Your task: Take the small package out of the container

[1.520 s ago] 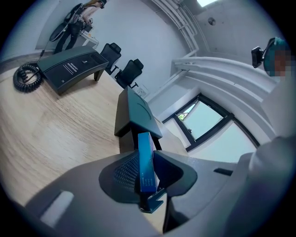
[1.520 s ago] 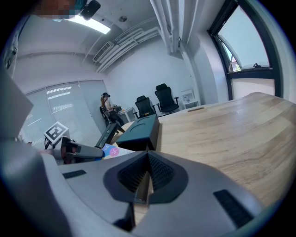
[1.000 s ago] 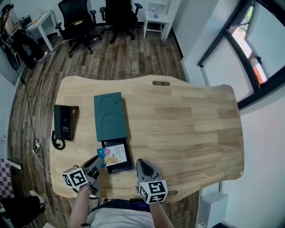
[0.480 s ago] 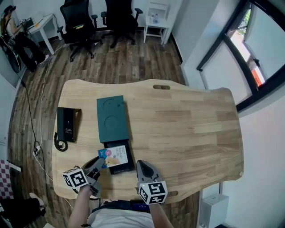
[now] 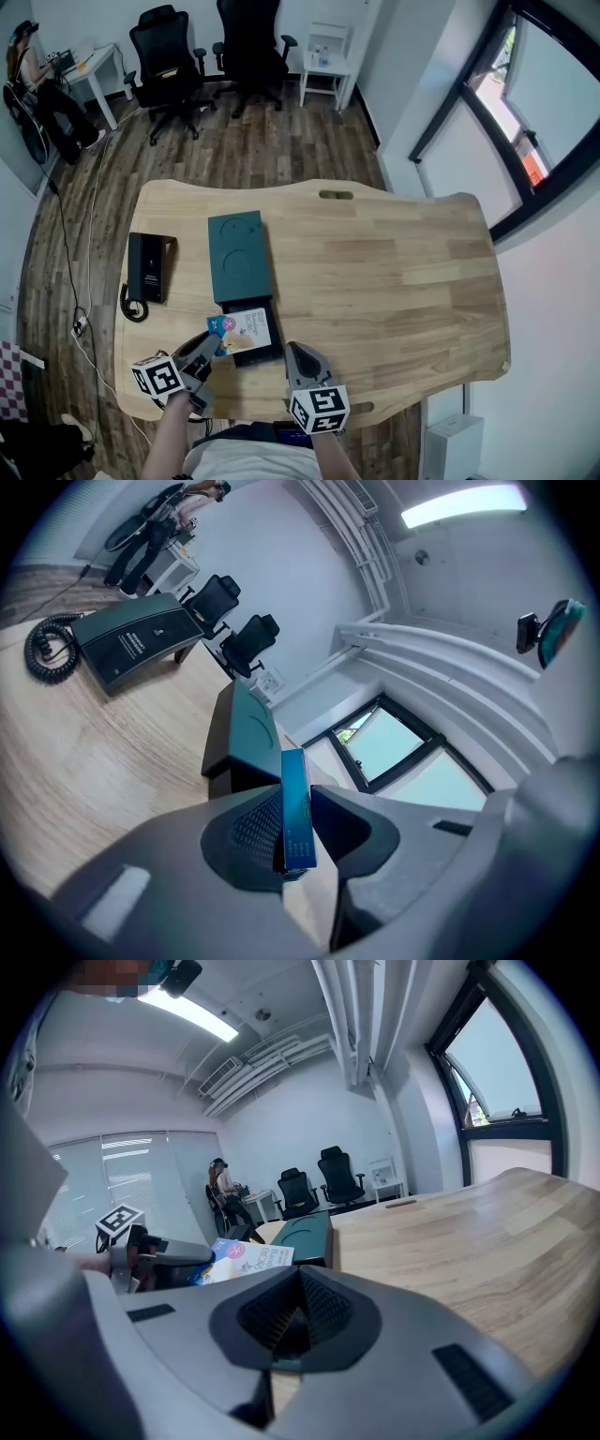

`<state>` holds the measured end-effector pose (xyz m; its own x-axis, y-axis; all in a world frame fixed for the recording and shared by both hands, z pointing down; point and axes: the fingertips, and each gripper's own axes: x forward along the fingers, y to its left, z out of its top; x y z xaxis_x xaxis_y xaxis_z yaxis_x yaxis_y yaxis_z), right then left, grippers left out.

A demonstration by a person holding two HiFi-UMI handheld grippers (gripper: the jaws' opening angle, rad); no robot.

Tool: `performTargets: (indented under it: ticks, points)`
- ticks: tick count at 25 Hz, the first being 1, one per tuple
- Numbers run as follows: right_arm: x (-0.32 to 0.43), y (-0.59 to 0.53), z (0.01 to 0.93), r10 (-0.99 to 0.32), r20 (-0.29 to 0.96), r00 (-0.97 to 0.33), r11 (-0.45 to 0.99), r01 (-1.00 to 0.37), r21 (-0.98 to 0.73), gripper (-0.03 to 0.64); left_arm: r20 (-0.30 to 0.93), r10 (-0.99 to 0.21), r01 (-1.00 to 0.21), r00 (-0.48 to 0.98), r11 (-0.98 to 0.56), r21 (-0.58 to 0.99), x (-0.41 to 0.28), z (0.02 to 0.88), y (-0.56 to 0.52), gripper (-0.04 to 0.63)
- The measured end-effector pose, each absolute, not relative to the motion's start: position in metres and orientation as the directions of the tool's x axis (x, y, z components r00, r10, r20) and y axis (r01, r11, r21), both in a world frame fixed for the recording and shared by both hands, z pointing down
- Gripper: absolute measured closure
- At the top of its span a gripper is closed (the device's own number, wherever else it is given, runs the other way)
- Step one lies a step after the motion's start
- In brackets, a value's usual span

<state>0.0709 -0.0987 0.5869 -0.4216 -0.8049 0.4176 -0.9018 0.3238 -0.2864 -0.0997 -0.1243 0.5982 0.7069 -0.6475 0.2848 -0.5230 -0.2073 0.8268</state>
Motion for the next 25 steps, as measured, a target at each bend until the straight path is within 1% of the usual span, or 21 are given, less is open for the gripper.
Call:
performTargets:
  ticks: [8, 12, 18, 25]
  points:
    - [0.070, -0.086, 0.565, -0.832, 0.366, -0.416, 0.337, -0.904, -0.263, 0.614, 0.229, -0.666, -0.503, 0.710, -0.252, 0.827, -0.100, 0.566, -0.118, 0.499]
    - [0.069, -0.084, 0.548, -0.846, 0.331, -0.417, 0.349, -0.904, -0.246, 0.612, 0.209, -0.675, -0.475, 0.708, -0.236, 0.848, -0.100, 0.551, -0.115, 0.499]
    - [0.084, -0.083, 0.532, -0.874, 0.297, -0.385, 0.325, -0.917, -0.232, 0.614, 0.119, -0.678, -0.335, 0.725, -0.197, 0.921, -0.082, 0.529, -0.113, 0.499]
    - [0.097, -0.081, 0.516, -0.900, 0.271, -0.341, 0.290, -0.933, -0.213, 0.612, 0.052, -0.659, -0.267, 0.750, -0.230, 0.936, -0.066, 0.513, -0.110, 0.499]
